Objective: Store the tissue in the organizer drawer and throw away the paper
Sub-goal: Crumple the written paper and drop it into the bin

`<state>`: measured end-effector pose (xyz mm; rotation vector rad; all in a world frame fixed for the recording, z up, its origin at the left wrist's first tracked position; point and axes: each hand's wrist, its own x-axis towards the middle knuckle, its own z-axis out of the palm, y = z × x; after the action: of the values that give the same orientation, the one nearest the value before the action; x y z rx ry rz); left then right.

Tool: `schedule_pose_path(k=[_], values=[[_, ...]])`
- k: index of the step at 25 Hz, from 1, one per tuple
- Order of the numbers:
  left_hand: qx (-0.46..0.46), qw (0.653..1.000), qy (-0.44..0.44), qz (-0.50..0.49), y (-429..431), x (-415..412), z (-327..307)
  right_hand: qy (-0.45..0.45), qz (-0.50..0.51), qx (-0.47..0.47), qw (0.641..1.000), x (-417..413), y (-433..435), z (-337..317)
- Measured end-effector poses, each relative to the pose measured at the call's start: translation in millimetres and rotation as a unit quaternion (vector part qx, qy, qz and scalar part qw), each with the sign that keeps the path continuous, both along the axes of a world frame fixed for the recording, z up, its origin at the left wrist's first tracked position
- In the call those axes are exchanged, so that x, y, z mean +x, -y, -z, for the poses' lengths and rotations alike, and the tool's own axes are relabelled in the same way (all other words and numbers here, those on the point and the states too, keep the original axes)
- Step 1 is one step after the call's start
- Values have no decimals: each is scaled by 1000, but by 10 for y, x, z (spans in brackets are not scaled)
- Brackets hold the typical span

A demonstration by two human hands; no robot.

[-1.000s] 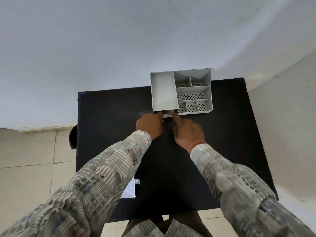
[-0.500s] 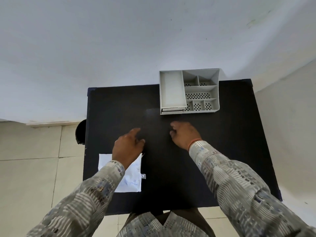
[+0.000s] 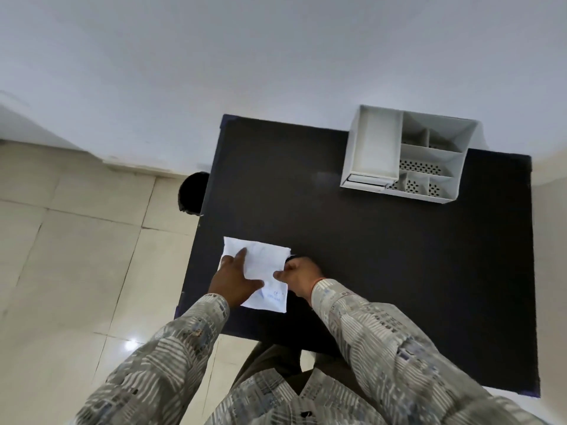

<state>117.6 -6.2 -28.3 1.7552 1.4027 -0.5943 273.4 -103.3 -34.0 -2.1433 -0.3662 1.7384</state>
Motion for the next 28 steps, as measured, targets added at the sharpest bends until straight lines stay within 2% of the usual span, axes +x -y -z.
schedule_pose_path(k=[2, 4, 6, 8, 9, 11, 13, 15, 16, 18, 19, 20, 21, 23, 24, 25, 26, 28], values=[[-22, 994, 64, -86, 54, -51, 28, -19, 83, 37, 996, -112, -28, -91], [-71, 964, 140, -217, 98, -95, -66, -122, 168, 78, 975, -118, -22, -279], [-182, 893, 267, -314, 181, -126, -238, -225, 210, 130, 942, -46, 27, -539], [-271, 815, 381, -342, 306, -110, -532, -313, 231, 172, 905, 15, 99, -831], [-272, 794, 414, -353, 374, -106, -709, -342, 235, 184, 891, 33, 145, -986], [-218, 796, 426, -370, 493, -85, -1012, -342, 207, 214, 891, 61, 268, -1234], [-152, 812, 415, -382, 569, -99, -1253, -257, 148, 251, 922, 37, 383, -1500], [-106, 795, 423, -423, 552, -164, -1452, -129, 121, 283, 943, -23, 481, -1705], [-101, 769, 451, -442, 523, -223, -1559, -48, 112, 302, 946, -70, 541, -1806], [-153, 691, 541, -453, 512, -353, -1812, 153, 47, 342, 926, -143, 617, -1938], [-191, 652, 573, -458, 530, -418, -1947, 195, -1, 359, 913, -211, 636, -2015], [-224, 631, 584, -459, 567, -472, -2048, 176, -34, 373, 911, -297, 639, -2061], [-226, 648, 571, -450, 615, -518, -2095, 111, -36, 386, 915, -405, 618, -2119], [-159, 754, 500, -396, 719, -584, -2139, 12, 12, 404, 915, -627, 508, -2197], [-112, 797, 468, -365, 767, -617, -2161, 6, 53, 410, 911, -726, 426, -2227], [-70, 819, 457, -340, 777, -677, -2179, 12, 91, 408, 908, -832, 321, -2243], [-40, 819, 467, -331, 738, -762, -2190, 23, 117, 400, 909, -939, 202, -2237], [-9, 795, 509, -329, 552, -1014, -2239, 41, 129, 391, 910, -1167, -66, -2211]])
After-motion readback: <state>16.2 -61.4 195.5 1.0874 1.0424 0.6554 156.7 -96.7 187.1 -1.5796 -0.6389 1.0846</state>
